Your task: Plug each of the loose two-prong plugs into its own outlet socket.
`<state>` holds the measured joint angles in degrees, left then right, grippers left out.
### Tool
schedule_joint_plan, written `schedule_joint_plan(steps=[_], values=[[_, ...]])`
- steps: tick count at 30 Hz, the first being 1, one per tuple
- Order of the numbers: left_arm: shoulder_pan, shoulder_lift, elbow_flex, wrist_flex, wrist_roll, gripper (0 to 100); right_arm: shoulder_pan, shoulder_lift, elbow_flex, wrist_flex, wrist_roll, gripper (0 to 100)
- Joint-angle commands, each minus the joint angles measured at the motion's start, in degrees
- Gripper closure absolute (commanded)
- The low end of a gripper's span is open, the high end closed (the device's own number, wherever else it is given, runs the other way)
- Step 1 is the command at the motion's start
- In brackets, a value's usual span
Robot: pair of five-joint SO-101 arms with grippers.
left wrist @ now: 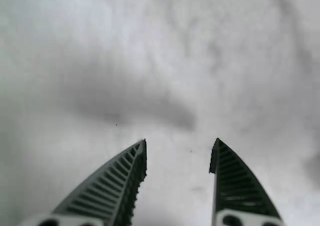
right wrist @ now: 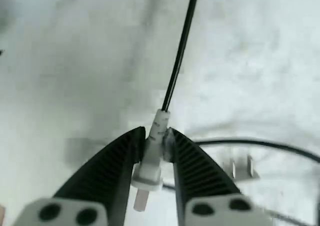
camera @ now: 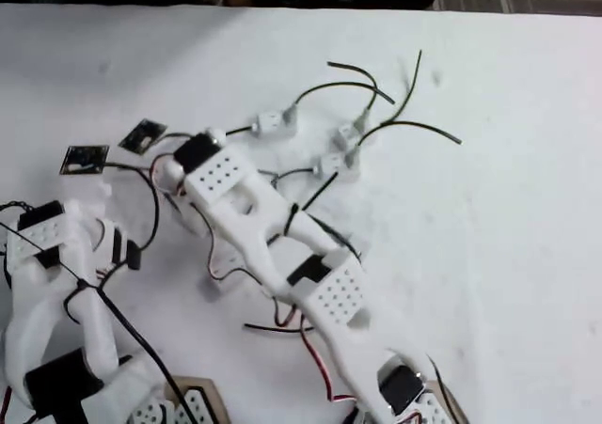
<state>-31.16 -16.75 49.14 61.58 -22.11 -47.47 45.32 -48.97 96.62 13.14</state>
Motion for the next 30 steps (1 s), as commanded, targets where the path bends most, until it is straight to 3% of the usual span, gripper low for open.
schedule_joint_plan(steps=[1, 13, 18, 24, 30], values=[[-0.3, -0.7, -0.2, -0.8, 0.4, 78, 0.9, -9.8, -0.8, 2.1, -0.4, 98.1], [0.8, -0.9, -0.7, -0.8, 0.5, 79, -0.1, -42.6, 29.6, 1.8, -4.3, 98.1], [5.6, -0.9, -0.7, -0.5, 0.5, 80, 0.0, -54.2, 40.5, -1.3, -5.2, 98.1], [14.0, -0.9, -3.4, -0.3, 0.6, 98, 0.0, -65.6, 51.6, -5.1, -5.2, 98.1], [20.4, -0.9, -7.3, 2.3, 5.8, 98, 0.0, -77.7, 60.6, -8.0, -5.2, 98.1]])
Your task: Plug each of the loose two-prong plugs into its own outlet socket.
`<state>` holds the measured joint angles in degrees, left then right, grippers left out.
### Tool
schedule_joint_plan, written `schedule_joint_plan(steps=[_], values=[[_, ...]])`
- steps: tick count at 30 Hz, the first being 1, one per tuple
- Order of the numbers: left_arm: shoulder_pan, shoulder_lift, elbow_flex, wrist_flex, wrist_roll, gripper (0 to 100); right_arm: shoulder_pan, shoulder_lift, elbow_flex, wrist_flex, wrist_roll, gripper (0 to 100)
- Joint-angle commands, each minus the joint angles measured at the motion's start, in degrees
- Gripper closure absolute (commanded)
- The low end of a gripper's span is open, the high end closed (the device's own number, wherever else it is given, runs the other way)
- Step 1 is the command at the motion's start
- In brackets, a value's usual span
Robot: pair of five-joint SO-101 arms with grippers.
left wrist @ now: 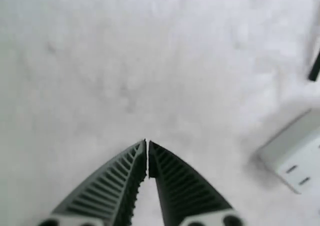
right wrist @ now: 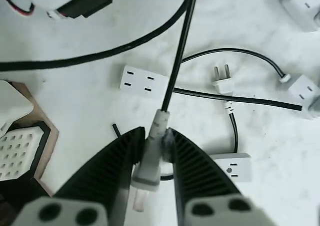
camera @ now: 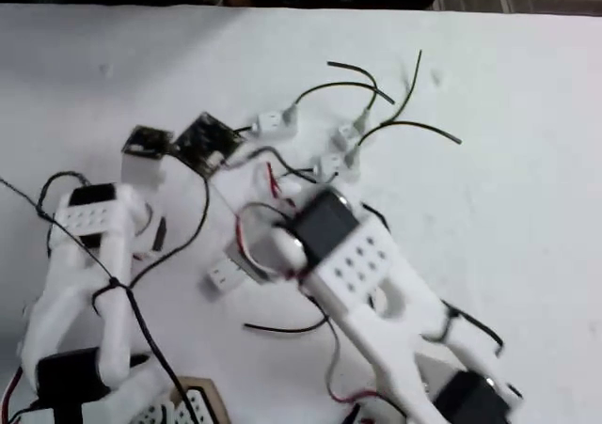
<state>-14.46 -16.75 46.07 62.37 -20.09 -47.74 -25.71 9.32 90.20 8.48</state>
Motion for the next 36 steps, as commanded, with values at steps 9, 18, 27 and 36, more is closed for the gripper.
schedule_joint_plan(steps=[9, 18, 27, 36], values=[[9.2, -0.9, -11.4, 8.4, 4.1, 98, 1.2, -20.2, 11.8, -5.3, -0.5, 98.1], [9.8, -1.0, -11.1, 8.6, 4.1, 98, 9.9, -34.5, 11.8, -5.5, -0.4, 98.1], [10.0, -20.0, -4.7, 8.5, 4.2, 98, 16.7, -40.0, 13.0, -5.3, -2.8, 98.1], [9.9, -51.9, 3.7, 5.5, 4.2, 98, 11.9, -40.5, 24.1, -14.2, -7.0, 98.1]])
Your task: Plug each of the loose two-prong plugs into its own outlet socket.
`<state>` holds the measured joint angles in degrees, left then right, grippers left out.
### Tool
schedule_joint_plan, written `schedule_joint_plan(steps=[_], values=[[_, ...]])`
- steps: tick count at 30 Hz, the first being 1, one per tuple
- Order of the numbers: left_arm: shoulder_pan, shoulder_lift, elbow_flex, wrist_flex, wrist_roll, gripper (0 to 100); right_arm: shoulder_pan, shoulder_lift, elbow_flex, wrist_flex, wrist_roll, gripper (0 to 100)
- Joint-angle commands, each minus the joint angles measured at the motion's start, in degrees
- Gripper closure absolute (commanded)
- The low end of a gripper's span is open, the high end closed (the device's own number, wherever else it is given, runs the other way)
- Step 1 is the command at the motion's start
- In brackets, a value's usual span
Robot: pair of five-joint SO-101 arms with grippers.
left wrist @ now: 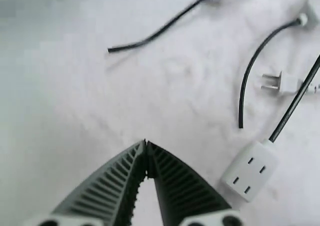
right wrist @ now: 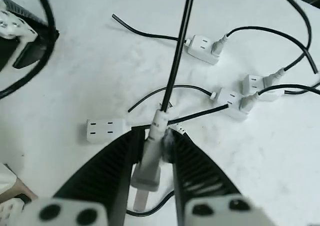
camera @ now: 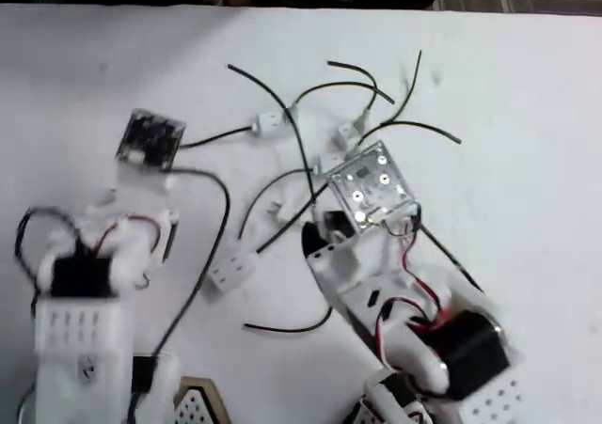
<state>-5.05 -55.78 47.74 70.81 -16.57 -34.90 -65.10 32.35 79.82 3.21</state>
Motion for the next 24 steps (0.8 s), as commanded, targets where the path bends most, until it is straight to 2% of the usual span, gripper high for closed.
schedule_joint_plan(steps=[1, 7, 13, 20, 24], values=[[0.3, -15.3, 3.2, -4.6, 0.8, 98, -1.1, -1.1, 1.3, -4.7, -2.4, 98.1], [0.5, -25.5, 11.3, -16.1, 0.8, 98, -1.2, -1.0, 1.5, -9.4, -3.3, 98.1], [0.6, -31.6, 17.1, -27.2, 1.1, 98, -8.7, -1.0, 2.7, -9.9, -3.2, 98.1], [0.1, -42.5, 21.0, -28.2, 18.5, 98, -14.3, -1.1, 10.2, -14.4, -3.3, 98.1], [0.4, -49.4, 24.0, -28.3, 19.5, 98, -14.0, -1.1, 13.5, -17.8, -3.3, 98.1]])
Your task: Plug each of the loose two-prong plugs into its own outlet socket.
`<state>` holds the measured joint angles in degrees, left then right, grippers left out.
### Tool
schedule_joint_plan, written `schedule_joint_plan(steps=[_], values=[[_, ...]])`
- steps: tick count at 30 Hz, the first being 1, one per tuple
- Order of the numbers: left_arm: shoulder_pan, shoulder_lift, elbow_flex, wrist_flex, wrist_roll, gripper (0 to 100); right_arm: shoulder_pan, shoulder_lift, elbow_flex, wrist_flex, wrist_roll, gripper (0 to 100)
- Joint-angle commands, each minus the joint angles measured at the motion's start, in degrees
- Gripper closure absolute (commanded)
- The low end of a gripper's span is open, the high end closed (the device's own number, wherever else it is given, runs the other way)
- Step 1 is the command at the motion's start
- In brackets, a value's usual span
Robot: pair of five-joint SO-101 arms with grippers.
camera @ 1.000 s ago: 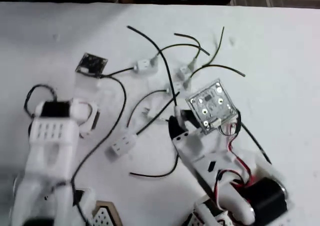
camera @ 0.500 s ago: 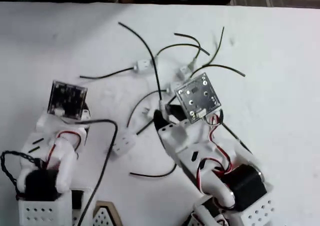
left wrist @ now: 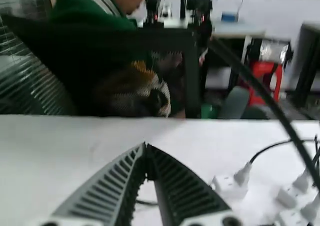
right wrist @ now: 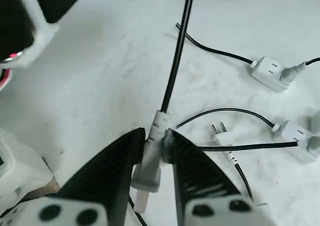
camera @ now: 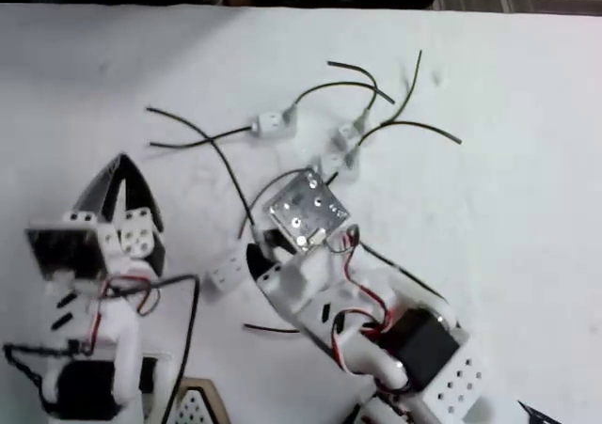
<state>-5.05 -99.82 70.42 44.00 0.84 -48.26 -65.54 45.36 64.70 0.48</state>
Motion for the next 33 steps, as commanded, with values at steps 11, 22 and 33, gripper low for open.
schedule_joint_plan(steps=[11, 22, 33], values=[[5.7, -3.9, 3.6, -1.3, 2.0, 98, -0.9, -0.7, 1.2, -5.4, -0.6, 98.1], [19.6, -3.9, 3.7, 0.8, -2.4, 98, -4.8, -0.7, 1.8, -5.2, -0.7, 98.1], [29.1, -4.0, 3.1, 6.8, -8.3, 98, -7.1, -4.2, 3.3, -5.5, -0.2, 98.1]])
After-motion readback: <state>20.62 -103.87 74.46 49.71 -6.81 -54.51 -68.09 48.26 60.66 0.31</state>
